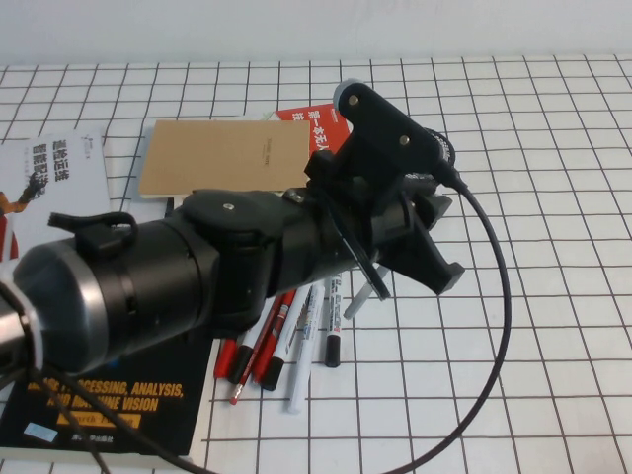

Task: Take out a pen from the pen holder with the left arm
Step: 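Take a marker out of the pen holder and lay it on the table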

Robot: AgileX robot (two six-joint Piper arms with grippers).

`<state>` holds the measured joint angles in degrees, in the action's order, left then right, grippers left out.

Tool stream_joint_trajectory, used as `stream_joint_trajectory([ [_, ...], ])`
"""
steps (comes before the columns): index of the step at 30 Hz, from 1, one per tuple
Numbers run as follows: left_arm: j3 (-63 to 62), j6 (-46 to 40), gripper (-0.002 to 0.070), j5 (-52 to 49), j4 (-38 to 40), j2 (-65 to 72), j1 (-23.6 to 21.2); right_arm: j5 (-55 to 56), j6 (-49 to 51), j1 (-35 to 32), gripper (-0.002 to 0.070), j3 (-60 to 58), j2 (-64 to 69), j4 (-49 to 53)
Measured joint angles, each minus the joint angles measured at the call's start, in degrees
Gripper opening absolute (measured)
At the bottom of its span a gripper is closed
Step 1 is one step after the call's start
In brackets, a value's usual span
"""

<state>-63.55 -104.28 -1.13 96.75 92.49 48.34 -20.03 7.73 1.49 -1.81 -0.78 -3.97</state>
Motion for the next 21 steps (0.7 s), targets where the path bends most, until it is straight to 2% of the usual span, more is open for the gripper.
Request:
stream_joint_trajectory([
  [7, 1.02, -0.85, 0.0056, 3.37, -0.68, -0.49, 0.0, 0.0, 0.0, 0.0, -0.0017, 0.0, 0.0, 0.0],
  [10, 1.02, 3.95, 0.0056, 3.95, -7.36, -0.49, 0.0, 0.0, 0.0, 0.0, -0.0016, 0.0, 0.0, 0.0],
  [12, 1.02, 11.88, 0.0056, 2.89, -14.74, -0.57, -0.16, 0.0, 0.0, 0.0, -0.0016, 0.0, 0.0, 0.0],
  [14, 1.02, 23.95, 0.0056, -1.46, -25.25, -0.57, -1.42, 0.0, 0.0, 0.0, -0.0017, 0.0, 0.0, 0.0],
  [16, 1.02, 38.57, 0.0056, -6.43, -35.88, -0.62, -3.35, 0.0, 0.0, 0.0, -0.0016, 0.0, 0.0, 0.0],
  [21, 1.02, 75.42, 0.0056, -16.15, -68.37, -0.71, -9.06, 0.0, 0.0, 0.0, -0.0016, 0.0, 0.0, 0.0],
])
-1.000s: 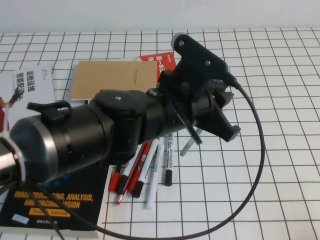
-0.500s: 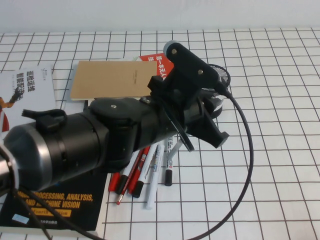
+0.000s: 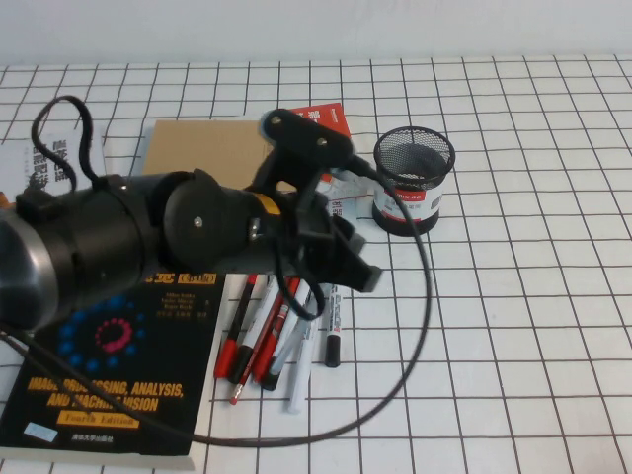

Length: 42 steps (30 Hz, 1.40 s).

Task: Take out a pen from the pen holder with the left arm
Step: 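Take a marker out of the pen holder and lay it on the table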

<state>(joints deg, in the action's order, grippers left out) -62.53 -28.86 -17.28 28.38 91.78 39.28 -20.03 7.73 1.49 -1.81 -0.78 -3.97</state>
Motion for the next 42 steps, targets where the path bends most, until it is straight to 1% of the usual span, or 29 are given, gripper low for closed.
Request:
stream_joint_trajectory([
  [3, 0.0, 18.55, 0.0056, -4.28, -16.0, 0.0, -2.83, 0.0, 0.0, 0.0, -0.0016, 0.0, 0.0, 0.0],
  [5, 0.0, 28.18, 0.0056, -6.98, -24.08, -0.04, -4.11, 0.0, 0.0, 0.0, -0.0017, 0.0, 0.0, 0.0],
  [7, -0.46, 33.57, 0.0056, -10.5, -30.01, -0.04, -5.02, 0.0, 0.0, 0.0, -0.0017, 0.0, 0.0, 0.0],
  [9, -2.19, 36.33, 0.0056, -15.29, -32.9, 0.3, -5.28, 0.0, 0.0, 0.0, -0.0017, 0.0, 0.0, 0.0],
  [12, -6.0, 37.68, 0.0056, -21.02, -33.58, 1.91, -5.28, 0.0, 0.0, 0.0, -0.0017, 0.0, 0.0, 0.0],
  [15, -10.3, 38.33, 0.0056, -25.23, -32.36, 4.56, -5.28, 0.0, 0.0, 0.0, -0.0017, 0.0, 0.0, 0.0],
  [20, -15.99, 39.74, 0.0056, -28.58, -24.65, 10.06, -5.28, 0.0, 0.0, 0.0, -0.0016, 0.0, 0.0, 0.0],
  [24, -17.89, 44.33, 0.0056, -27.01, -21.41, 13.97, -5.28, 0.0, 0.0, 0.0, -0.0016, 0.0, 0.0, 0.0],
  [28, -17.89, 51.4, 0.0056, -23.75, -21.4, 16.39, -5.28, 0.0, 0.0, 0.0, -0.0016, 0.0, 0.0, 0.0],
  [33, -17.89, 57.4, 0.0056, -20.28, -22.33, 17.58, -5.28, 0.0, 0.0, 0.0, -0.0016, 0.0, 0.0, 0.0],
  [37, -17.89, 59.3, 0.0056, -18.08, -25.31, 18.24, -5.73, 0.0, 0.0, 0.0, -0.0016, 0.0, 0.0, 0.0],
  [42, -17.89, 58.55, 0.0056, -17.67, -26.52, 19.44, -6.07, 0.0, 0.0, 0.0, -0.0016, 0.0, 0.0, 0.0],
])
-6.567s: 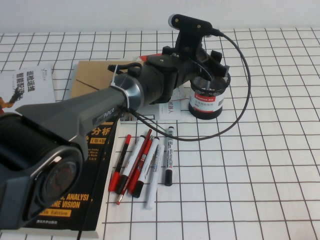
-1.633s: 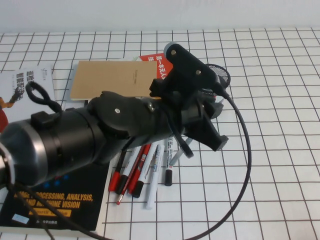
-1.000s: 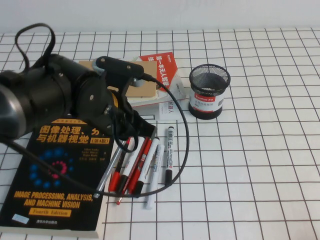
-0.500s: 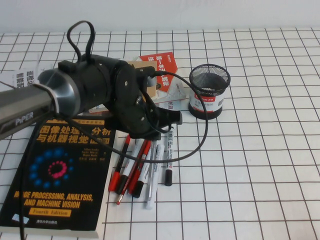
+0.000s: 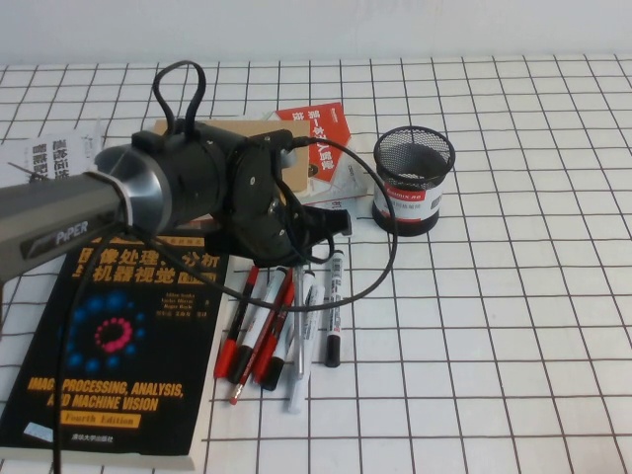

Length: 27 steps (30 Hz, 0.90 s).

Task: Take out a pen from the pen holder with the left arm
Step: 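Take a marker out of the pen holder and lay it on the table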

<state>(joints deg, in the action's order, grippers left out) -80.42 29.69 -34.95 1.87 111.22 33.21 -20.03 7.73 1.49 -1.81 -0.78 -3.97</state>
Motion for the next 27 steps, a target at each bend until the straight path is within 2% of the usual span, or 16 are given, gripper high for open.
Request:
stream_joint_trajectory([
  [10, 0.0, -5.21, 0.0072, -0.44, -0.22, 0.7, -0.15, 0.0, 0.0, 0.0, -0.0017, 0.0, 0.0, 0.0],
  [12, 0.0, -5.64, 0.0104, -0.76, -0.22, 1.08, -0.15, 0.0, 0.0, 0.0, -0.0016, 0.0, 0.0, 0.0],
  [17, -0.08, -6.52, 0.0318, -1.85, -0.22, 1.6, -0.15, 0.0, 0.0, 0.0, -0.0017, 0.0, 0.0, 0.0],
  [19, -0.08, -6.61, 0.0367, -1.85, -0.22, 1.6, -0.15, 0.0, 0.0, 0.0, -0.0017, 0.0, 0.0, 0.0],
  [27, -0.08, -9.89, 0.0405, -2.13, -1.23, -2.04, -0.15, 0.0, 0.0, 0.0, -0.0017, 0.0, 0.0, 0.0],
])
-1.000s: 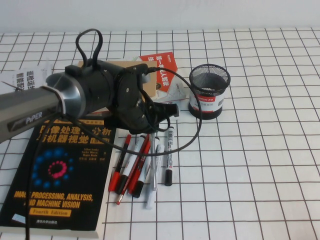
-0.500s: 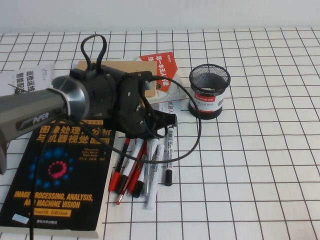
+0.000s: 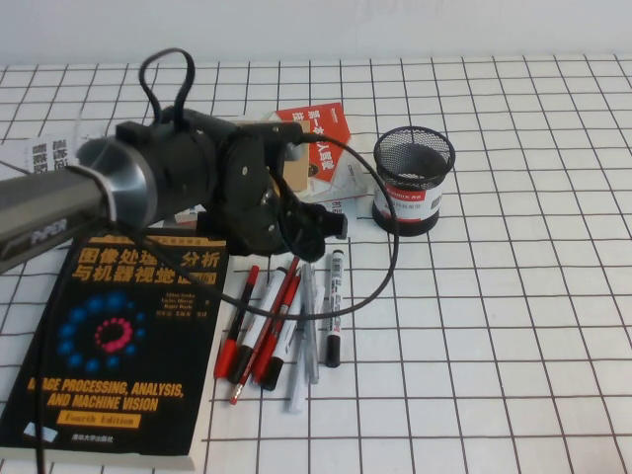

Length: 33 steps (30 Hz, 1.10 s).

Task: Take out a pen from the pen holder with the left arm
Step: 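Take a marker out of the pen holder and lay it on the table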

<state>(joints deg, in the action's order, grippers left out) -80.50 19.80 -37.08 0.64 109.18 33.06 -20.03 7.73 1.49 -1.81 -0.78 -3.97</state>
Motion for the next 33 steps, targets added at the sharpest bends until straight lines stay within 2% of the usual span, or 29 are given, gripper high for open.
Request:
stream_joint_trajectory([
  [4, 1.85, -2.09, 0.04, 2.07, -2.38, -5.5, 0.36, 0.0, 0.0, 0.0, -0.0016, 0.0, 0.0, 0.0],
  [6, 4.37, -3.08, 0.0375, 4.11, -2.91, -8.44, 0.75, 0.0, 0.0, 0.0, -0.0017, 0.0, 0.0, 0.0],
  [9, 9.75, -4.47, 0.0277, 7.93, -3.14, -13.71, 1.42, 0.0, 0.0, 0.0, -0.0017, 0.0, 0.0, 0.0],
  [13, 19.27, -5.88, 0.0082, 14.74, -3.14, -21.44, 1.8, 0.0, 0.0, 0.0, -0.0017, 0.0, 0.0, 0.0],
  [16, 27.2, -6.43, 0.0021, 21.47, -3.14, -28.45, 2.06, 0.0, 0.0, 0.0, -0.0017, 0.0, 0.0, 0.0],
  [21, 35.13, -7.43, 0.0001, 24.82, -4.05, -38.43, 2.31, 0.0, 0.0, 0.0, -0.0016, 0.0, 0.0, 0.0],
  [26, 36.07, -7.77, 0.0, 15.62, -6.41, -45.58, 2.31, 0.0, 0.0, 0.0, -0.0017, 0.0, 0.0, 0.0],
  [33, 36.07, -7.85, -0.0001, 3.8, -5.43, -48.94, 2.31, 0.0, 0.0, 0.0, -0.0017, 0.0, 0.0, 0.0],
])
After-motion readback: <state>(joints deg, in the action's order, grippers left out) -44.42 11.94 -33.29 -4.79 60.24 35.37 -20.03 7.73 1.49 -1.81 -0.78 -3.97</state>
